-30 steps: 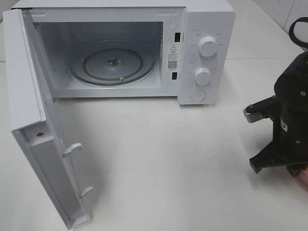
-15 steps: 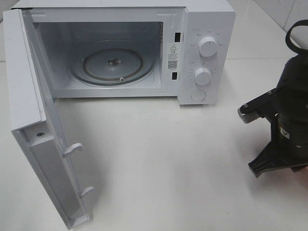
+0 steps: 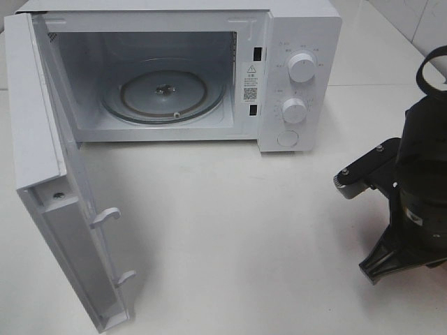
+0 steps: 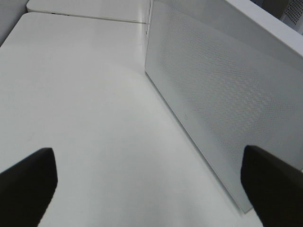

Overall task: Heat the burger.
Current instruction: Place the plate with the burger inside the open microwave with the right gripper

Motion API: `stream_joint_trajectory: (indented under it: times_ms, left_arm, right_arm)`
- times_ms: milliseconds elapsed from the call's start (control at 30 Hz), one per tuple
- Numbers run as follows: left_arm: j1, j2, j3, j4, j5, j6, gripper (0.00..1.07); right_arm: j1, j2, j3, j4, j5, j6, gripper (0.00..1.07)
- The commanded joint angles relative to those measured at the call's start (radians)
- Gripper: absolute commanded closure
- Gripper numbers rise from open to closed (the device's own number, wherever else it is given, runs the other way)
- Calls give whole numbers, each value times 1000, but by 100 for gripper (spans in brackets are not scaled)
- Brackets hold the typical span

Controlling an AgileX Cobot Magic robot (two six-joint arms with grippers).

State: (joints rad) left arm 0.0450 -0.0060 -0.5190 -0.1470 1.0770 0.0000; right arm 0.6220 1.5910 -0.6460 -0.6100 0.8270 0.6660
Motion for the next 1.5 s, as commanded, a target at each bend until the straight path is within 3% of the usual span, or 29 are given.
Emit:
stream_joint_trajectory:
  times_ms: [33,1067,1500]
  left_arm:
    - [-3,-15,2,1,-8,6,9]
    - [-3,-15,2,1,-8,6,9]
    - [-3,-15,2,1,-8,6,9]
  right_arm:
    - [28,-8,4,-43,57,13,107]
    - [377,-8,3,-92,82,13,107]
    - [419,-8,2,-118,51,-75,107]
